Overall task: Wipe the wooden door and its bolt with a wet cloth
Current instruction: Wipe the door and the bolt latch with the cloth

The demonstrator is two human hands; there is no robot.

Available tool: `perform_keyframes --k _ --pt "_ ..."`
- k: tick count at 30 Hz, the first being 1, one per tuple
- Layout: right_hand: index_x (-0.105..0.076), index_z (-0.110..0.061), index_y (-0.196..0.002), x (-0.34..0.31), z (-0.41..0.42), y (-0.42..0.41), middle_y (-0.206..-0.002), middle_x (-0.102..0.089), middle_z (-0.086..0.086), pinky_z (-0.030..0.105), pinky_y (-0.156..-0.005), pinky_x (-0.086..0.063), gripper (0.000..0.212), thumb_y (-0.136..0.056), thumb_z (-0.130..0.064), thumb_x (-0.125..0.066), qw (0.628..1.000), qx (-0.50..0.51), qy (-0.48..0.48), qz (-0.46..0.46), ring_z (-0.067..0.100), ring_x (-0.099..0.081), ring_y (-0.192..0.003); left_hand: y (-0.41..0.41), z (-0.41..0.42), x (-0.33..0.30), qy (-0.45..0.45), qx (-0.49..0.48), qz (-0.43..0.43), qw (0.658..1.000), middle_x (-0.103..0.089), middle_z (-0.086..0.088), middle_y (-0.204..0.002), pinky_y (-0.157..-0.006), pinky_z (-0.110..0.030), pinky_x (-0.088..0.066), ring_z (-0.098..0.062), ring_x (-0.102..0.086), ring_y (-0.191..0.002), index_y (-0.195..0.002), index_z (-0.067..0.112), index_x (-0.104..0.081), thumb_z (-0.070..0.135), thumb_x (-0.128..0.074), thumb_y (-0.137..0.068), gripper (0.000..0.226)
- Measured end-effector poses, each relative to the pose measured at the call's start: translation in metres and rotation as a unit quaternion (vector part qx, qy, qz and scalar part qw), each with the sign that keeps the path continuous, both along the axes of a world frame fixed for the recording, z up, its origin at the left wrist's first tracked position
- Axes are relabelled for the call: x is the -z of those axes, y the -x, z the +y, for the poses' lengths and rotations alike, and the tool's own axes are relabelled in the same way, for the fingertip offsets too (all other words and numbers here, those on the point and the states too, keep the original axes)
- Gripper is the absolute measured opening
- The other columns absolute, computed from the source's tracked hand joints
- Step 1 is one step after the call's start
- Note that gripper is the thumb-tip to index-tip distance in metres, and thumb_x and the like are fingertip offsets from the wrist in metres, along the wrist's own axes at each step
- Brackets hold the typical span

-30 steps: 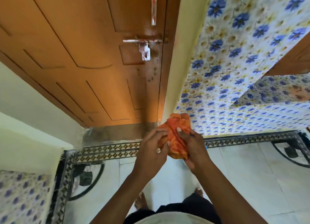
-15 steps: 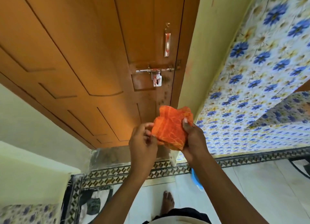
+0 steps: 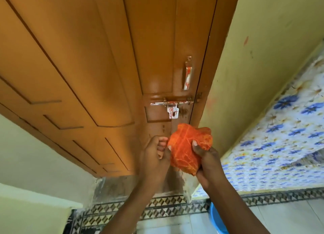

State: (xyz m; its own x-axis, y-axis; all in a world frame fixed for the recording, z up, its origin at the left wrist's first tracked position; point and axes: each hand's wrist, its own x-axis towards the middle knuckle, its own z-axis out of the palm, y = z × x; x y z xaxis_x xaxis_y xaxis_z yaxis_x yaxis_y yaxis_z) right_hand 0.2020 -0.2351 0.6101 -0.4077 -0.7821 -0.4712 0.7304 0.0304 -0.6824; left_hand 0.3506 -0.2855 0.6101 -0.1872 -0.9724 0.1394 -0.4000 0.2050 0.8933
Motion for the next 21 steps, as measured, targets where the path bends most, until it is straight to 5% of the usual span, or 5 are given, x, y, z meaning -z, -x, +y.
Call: perform_keyframes --k 4,9,14,17,21 --pt "-0.060 -0.002 -0.132 -0.019 -0.031 -0.007 -0.117 -0.074 0.019 0.047 -0.077 -0.065 0.034 -0.099 -0.007 -0.060 0.995 0.095 0.031 0.023 0.028 -0.077 -0.096 -0.001 -0.062 -0.031 0.201 0.085 -0.089 0.972 -0.061 0.002 -0.122 -0.097 -0.028 -0.050 -0.012 -0.060 -0.113 -0.121 0.011 -0.068 0.006 -0.063 -0.097 0.025" --pt "-0.067 -0.019 -0.119 -0.063 -0.082 -0.011 -0.109 -0.076 0.001 0.044 -0.091 -0.060 0.026 -0.096 -0.006 -0.067 0.953 0.259 0.067 0.140 0.021 -0.074 -0.102 0.006 -0.161 -0.089 0.462 0.131 -0.277 0.832 -0.055 -0.014 -0.152 -0.108 -0.053 -0.052 -0.031 -0.053 -0.141 -0.141 0.007 -0.061 0.014 -0.066 -0.093 0.049" --pt "-0.061 -0.024 -0.132 -0.099 -0.136 -0.010 -0.113 -0.074 -0.005 0.050 -0.101 -0.055 0.045 -0.088 -0.029 -0.068 0.863 0.374 -0.006 0.341 0.017 -0.072 -0.104 0.011 -0.225 -0.131 0.533 0.092 -0.377 0.752 -0.020 -0.011 -0.174 -0.127 -0.053 -0.028 -0.029 -0.020 -0.161 -0.164 0.014 -0.032 0.033 -0.057 -0.101 0.071" --pt "-0.058 -0.026 -0.135 -0.112 -0.167 -0.010 -0.110 -0.067 -0.011 0.040 -0.097 -0.056 0.036 -0.100 -0.021 -0.061 0.822 0.388 -0.051 0.414 0.015 -0.067 -0.099 0.009 -0.257 -0.135 0.553 0.081 -0.391 0.731 -0.008 -0.008 -0.177 -0.130 -0.050 -0.020 -0.026 -0.009 -0.163 -0.168 0.014 -0.018 0.041 -0.047 -0.105 0.075" --pt "-0.056 -0.019 -0.141 -0.104 -0.200 -0.021 -0.119 -0.065 -0.002 0.036 -0.092 -0.054 0.041 -0.102 -0.008 -0.056 0.806 0.298 -0.067 0.507 0.033 -0.063 -0.116 0.006 -0.283 -0.120 0.597 0.076 -0.413 0.684 0.007 -0.006 -0.177 -0.131 -0.045 -0.008 -0.025 0.001 -0.164 -0.169 0.014 -0.006 0.040 -0.041 -0.107 0.077"
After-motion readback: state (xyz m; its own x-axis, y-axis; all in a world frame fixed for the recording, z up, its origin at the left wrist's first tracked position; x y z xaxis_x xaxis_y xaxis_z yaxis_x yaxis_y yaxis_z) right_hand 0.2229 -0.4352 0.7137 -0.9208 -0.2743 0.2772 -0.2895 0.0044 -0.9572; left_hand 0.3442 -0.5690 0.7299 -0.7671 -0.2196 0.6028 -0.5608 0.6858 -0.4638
